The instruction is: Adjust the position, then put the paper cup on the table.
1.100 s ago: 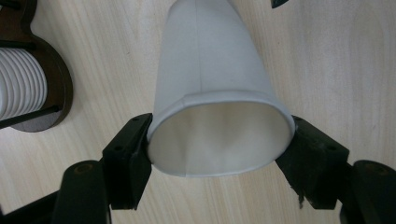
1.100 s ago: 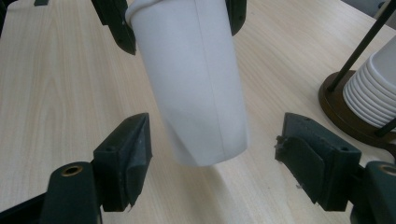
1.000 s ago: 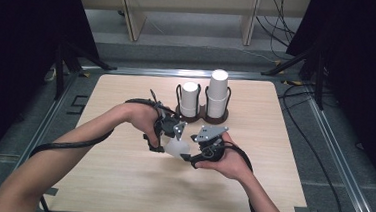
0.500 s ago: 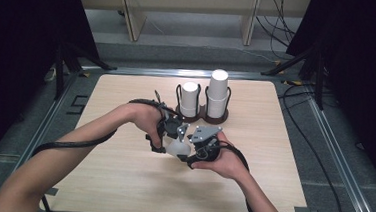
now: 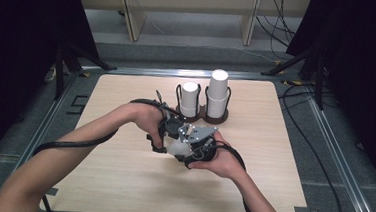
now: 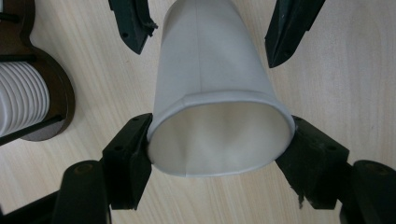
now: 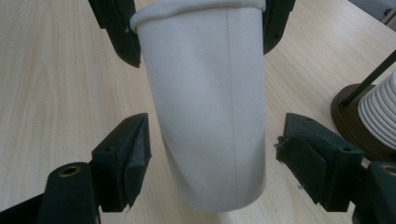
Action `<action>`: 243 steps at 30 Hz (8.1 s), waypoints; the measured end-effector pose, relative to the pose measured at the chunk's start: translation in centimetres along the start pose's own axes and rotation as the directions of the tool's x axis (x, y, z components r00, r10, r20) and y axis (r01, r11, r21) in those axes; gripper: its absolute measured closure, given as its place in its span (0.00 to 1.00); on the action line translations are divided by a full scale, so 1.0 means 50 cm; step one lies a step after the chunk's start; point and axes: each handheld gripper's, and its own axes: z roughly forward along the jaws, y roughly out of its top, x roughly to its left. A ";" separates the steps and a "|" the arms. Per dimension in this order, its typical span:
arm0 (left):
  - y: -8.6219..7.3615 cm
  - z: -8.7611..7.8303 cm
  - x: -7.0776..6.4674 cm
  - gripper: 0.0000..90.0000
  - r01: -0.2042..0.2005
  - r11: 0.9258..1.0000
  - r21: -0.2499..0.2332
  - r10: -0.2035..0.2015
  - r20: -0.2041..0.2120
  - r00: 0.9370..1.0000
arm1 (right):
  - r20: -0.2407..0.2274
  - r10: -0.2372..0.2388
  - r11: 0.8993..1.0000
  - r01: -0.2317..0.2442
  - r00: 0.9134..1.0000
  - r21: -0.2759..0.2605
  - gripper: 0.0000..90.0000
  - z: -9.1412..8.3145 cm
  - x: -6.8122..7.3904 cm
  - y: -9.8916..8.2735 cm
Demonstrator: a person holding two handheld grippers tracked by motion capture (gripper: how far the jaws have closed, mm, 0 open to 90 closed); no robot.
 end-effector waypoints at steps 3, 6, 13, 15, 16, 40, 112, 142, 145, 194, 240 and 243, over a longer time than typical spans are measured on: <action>0.001 -0.001 0.007 0.33 -0.041 0.999 0.018 0.041 -0.017 0.999 | -0.036 0.037 0.999 -0.037 0.999 0.011 0.28 0.003 0.007 -0.001; 0.001 0.000 0.006 0.33 -0.037 0.999 0.010 0.037 -0.020 0.999 | -0.023 0.052 0.999 -0.051 0.998 0.013 0.29 0.004 0.011 -0.002; 0.001 -0.005 0.007 0.34 -0.047 0.999 0.025 0.048 -0.027 0.998 | -0.002 -0.023 1.000 0.023 1.000 -0.011 0.30 0.009 0.003 0.000; 0.000 -0.001 0.006 0.34 -0.033 0.999 0.010 0.034 -0.026 0.999 | -0.001 0.011 1.000 -0.011 1.000 0.001 0.30 0.009 0.008 -0.001; 0.000 0.001 0.006 0.34 -0.033 0.999 0.010 0.033 -0.023 0.999 | -0.001 0.011 1.000 -0.011 1.000 0.001 0.30 0.010 0.008 -0.002; -0.001 -0.007 0.009 0.35 -0.036 0.999 0.019 0.036 -0.001 0.999 | 0.013 -0.030 0.999 0.031 0.999 -0.037 0.38 0.018 0.011 -0.011; -0.274 0.124 -0.124 0.12 0.076 0.459 -0.885 -0.693 -0.303 0.655 | 0.261 0.412 0.828 -0.239 0.873 -0.508 0.39 -0.027 -0.020 -0.104; -0.303 0.200 -0.227 0.12 0.226 0.053 -0.973 -0.919 0.041 0.392 | 0.317 0.438 0.819 -0.229 0.841 -0.525 0.39 -0.038 -0.030 -0.126; -0.303 0.194 -0.234 0.12 0.227 0.057 -0.972 -0.921 0.036 0.387 | 0.301 0.449 0.815 -0.247 0.841 -0.525 0.39 -0.037 -0.025 -0.124; -0.298 0.193 -0.248 0.12 0.219 0.124 -0.968 -0.914 -0.026 0.405 | 0.300 0.391 0.916 -0.335 0.870 -0.221 0.38 0.084 -0.075 -0.081; -0.296 0.199 -0.250 0.13 0.212 0.139 -0.967 -0.913 -0.042 0.405 | 0.299 0.367 0.930 -0.348 0.881 -0.114 0.17 0.069 -0.068 -0.098; -0.296 0.200 -0.251 0.13 0.223 0.137 -0.965 -0.915 -0.037 0.403 | 0.309 0.366 0.930 -0.350 0.878 -0.109 0.16 0.060 -0.065 -0.101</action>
